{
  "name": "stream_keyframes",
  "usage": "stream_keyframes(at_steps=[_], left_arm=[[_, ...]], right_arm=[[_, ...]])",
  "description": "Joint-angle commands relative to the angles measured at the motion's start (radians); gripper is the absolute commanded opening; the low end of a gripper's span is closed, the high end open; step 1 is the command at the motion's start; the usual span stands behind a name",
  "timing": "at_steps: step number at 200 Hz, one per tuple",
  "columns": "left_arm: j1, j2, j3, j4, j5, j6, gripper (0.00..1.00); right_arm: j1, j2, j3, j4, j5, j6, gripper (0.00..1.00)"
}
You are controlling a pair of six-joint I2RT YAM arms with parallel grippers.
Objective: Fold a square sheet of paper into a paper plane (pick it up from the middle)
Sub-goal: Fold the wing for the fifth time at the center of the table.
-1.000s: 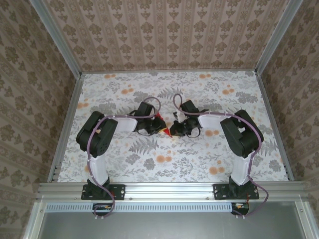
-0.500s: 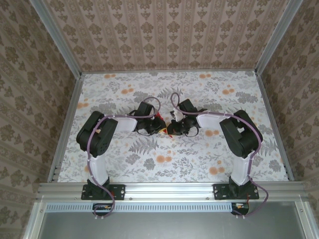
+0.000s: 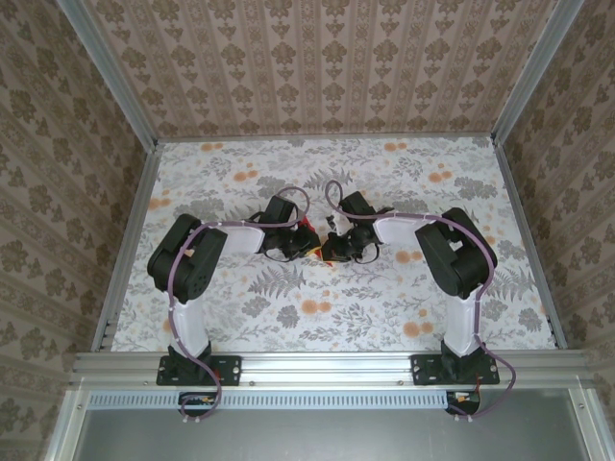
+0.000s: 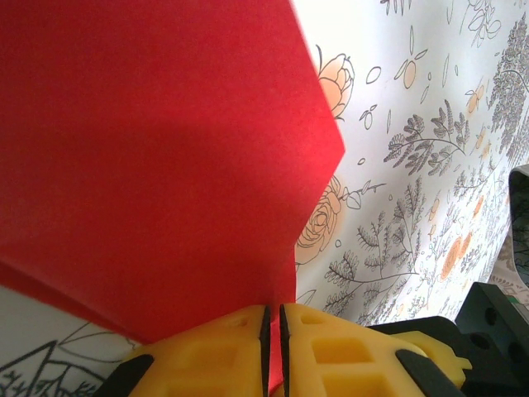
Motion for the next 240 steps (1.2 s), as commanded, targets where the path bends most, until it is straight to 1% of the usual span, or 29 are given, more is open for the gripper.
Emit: stream_keyframes(at_steps=[1,42,67,90,114,148,182,184,189,210,240], left_arm=[[0.021,0.071,-0.027,-0.142,-0.102,-0.006,0.15],[0.031,0.069,-0.021,-0.146,-0.098,0.006,0.15],[0.048,0.059,-0.019,-0.109,-0.065,0.033,0.16],[0.063,0.038,-0.003,-0.07,-0.027,0.099,0.18],[0.081,0.02,0.017,-0.07,-0.029,0.186,0.21],[0.112,0.011,0.028,-0.038,-0.004,0.262,0.23],[0.126,0.026,0.05,-0.055,-0.014,0.29,0.23],[0.146,0.027,0.05,-0.056,-0.014,0.292,0.23],[0.157,0.03,0.051,-0.057,-0.014,0.293,0.23],[0.172,0.044,0.061,-0.064,-0.014,0.31,0.23],[0.195,0.057,0.075,-0.106,-0.049,0.338,0.23]], right_arm=[[-0.01,0.025,-0.007,-0.099,0.055,-0.023,0.09],[-0.019,0.032,-0.015,-0.141,0.037,-0.049,0.09],[-0.019,0.052,-0.014,-0.172,0.046,-0.061,0.09],[-0.02,0.071,-0.015,-0.188,0.07,-0.062,0.08],[-0.019,0.083,-0.012,-0.202,0.088,-0.061,0.08],[-0.019,0.086,-0.012,-0.205,0.091,-0.059,0.08],[-0.02,0.089,-0.011,-0.205,0.089,-0.06,0.08],[-0.02,0.09,-0.011,-0.206,0.089,-0.061,0.08],[-0.02,0.09,-0.011,-0.206,0.088,-0.059,0.08],[-0.019,0.094,-0.009,-0.207,0.088,-0.061,0.08],[-0.02,0.101,-0.008,-0.21,0.089,-0.062,0.08]])
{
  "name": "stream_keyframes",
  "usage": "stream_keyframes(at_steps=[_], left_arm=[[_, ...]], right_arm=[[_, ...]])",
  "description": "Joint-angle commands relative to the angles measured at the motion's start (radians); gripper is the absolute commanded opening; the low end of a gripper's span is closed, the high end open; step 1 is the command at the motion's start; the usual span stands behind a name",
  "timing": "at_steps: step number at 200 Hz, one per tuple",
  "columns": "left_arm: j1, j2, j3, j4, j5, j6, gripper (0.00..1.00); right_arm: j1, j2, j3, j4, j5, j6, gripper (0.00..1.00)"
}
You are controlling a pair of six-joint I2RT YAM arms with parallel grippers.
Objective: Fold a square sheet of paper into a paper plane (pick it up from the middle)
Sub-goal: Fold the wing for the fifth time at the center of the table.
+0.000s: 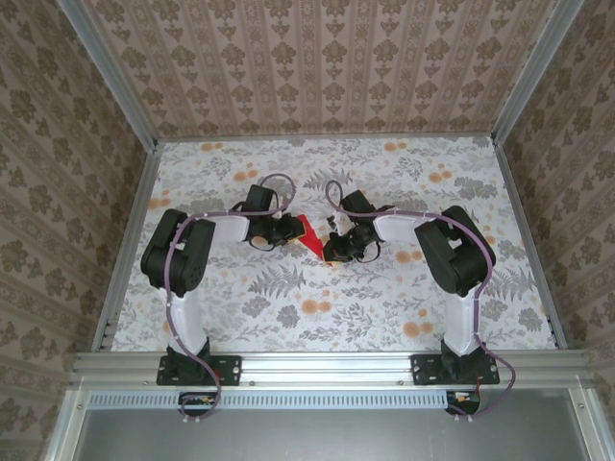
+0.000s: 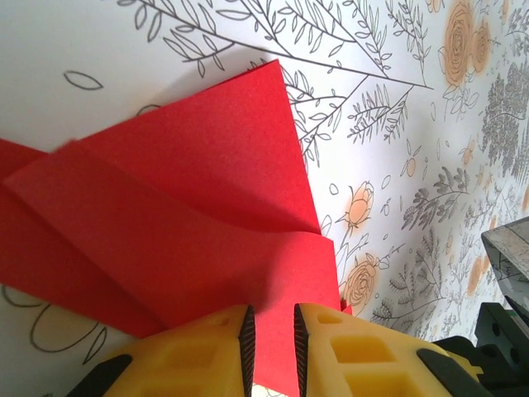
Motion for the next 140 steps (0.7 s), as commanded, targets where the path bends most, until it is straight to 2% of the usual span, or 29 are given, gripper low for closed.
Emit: stream_keyframes(at_steps=[1,76,140], left_arm=[[0.042,0.04,0.022,-0.05,-0.098,0.068,0.23],[0.136,0.039,0.022,-0.078,-0.14,0.095,0.23],[0.192,-0.013,0.092,-0.173,-0.182,0.162,0.23]], right_arm=[[-0.006,0.079,-0.032,-0.145,0.102,-0.016,0.08],[-0.01,0.08,-0.036,-0.14,0.093,-0.01,0.08],[-0.003,0.053,-0.012,-0.086,0.018,0.03,0.09]])
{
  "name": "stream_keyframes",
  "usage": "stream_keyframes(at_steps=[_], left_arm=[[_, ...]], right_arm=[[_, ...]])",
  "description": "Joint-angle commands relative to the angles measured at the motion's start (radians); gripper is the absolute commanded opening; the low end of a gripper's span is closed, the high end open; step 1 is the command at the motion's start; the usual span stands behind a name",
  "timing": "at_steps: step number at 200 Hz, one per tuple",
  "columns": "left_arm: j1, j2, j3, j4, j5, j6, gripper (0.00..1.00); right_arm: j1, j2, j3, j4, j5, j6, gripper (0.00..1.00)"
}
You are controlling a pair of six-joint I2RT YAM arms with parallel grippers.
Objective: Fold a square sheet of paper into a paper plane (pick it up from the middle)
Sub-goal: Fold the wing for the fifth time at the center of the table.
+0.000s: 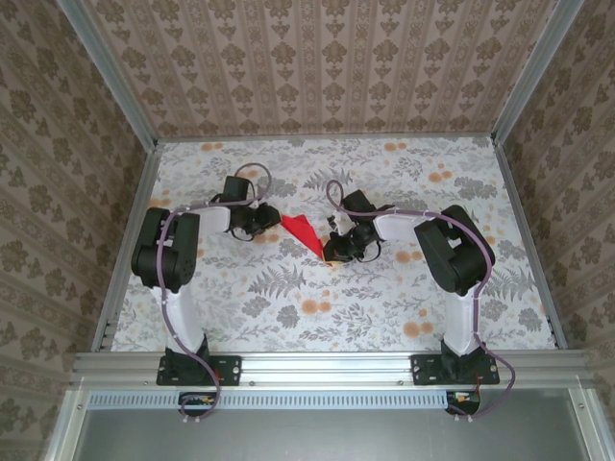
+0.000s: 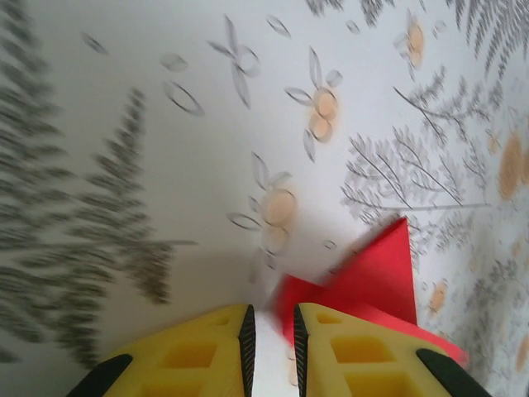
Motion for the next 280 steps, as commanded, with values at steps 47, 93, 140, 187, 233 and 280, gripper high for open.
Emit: stream_keyframes(at_steps=[47,93,140,187,233,280], left_arm=[[-0.015,-0.148,0.059,-0.165,-0.123,0.087,0.25],[-0.151,-0.21,-0.043,-0.011,-0.035,0.062,0.2],[-0.22,-0.119,-0.091,0.123,-0.003,0.004,0.16],[-0.22,-0.04,-0.081,0.156,-0.016,-0.008,0.15],[-0.219,-0.012,-0.066,0.108,-0.062,-0.014,0.15],[-0.218,-0.01,-0.074,0.094,-0.075,-0.02,0.15]], right_arm=[[0.009,-0.034,0.042,-0.043,0.003,0.067,0.13],[0.009,-0.033,0.052,-0.071,0.004,0.053,0.13],[0.009,-0.028,0.046,-0.075,0.007,0.048,0.13],[0.009,-0.032,0.042,-0.081,0.007,0.04,0.13],[0.007,-0.066,0.064,-0.065,0.005,0.039,0.13],[0.019,-0.031,0.122,-0.014,-0.018,0.069,0.14]])
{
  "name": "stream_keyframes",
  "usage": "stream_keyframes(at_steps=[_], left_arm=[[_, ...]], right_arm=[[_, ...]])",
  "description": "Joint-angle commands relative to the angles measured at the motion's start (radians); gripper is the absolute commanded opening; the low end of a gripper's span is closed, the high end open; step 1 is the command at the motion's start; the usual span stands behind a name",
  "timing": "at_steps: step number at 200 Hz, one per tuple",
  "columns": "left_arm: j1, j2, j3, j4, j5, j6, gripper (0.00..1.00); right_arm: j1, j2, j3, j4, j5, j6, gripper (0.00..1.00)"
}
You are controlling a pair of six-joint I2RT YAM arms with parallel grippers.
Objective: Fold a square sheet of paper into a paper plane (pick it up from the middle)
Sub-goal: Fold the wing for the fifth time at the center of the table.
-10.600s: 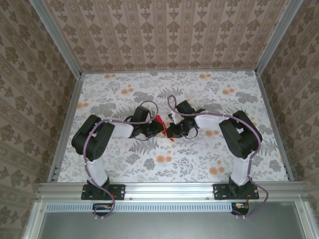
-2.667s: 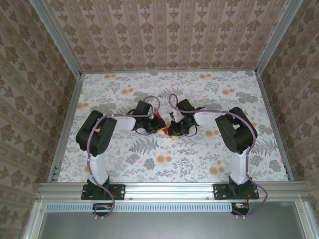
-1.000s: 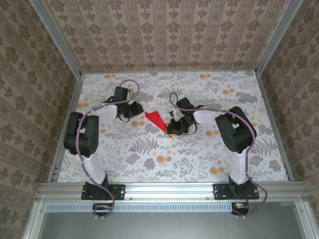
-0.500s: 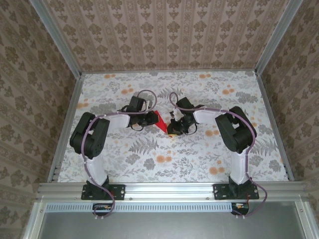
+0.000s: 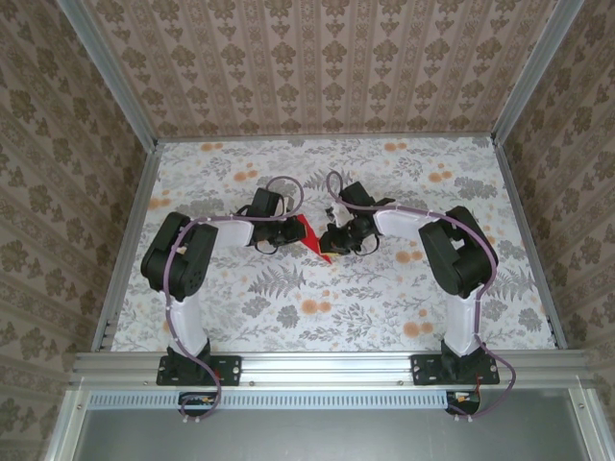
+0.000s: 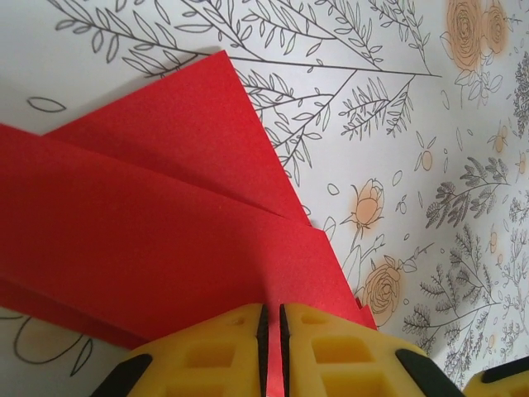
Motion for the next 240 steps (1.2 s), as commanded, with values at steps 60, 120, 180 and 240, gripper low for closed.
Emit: stream_keyframes(at_steps=[60,120,180,240], left_arm=[[0.003,0.031,0.019,-0.035,-0.026,-0.014,0.15],[0.02,0.023,0.002,-0.021,-0.048,-0.031,0.16],[0.112,0.034,-0.023,0.053,-0.1,-0.069,0.18],[0.189,0.044,-0.045,0.072,-0.173,-0.082,0.19]], right_arm=[[0.027,0.111,0.123,-0.016,-0.018,0.004,0.14],[0.022,0.158,0.078,-0.054,0.032,-0.027,0.14],[0.014,0.153,-0.002,-0.05,0.043,-0.039,0.14],[0.011,0.148,-0.023,-0.042,0.043,-0.035,0.13]])
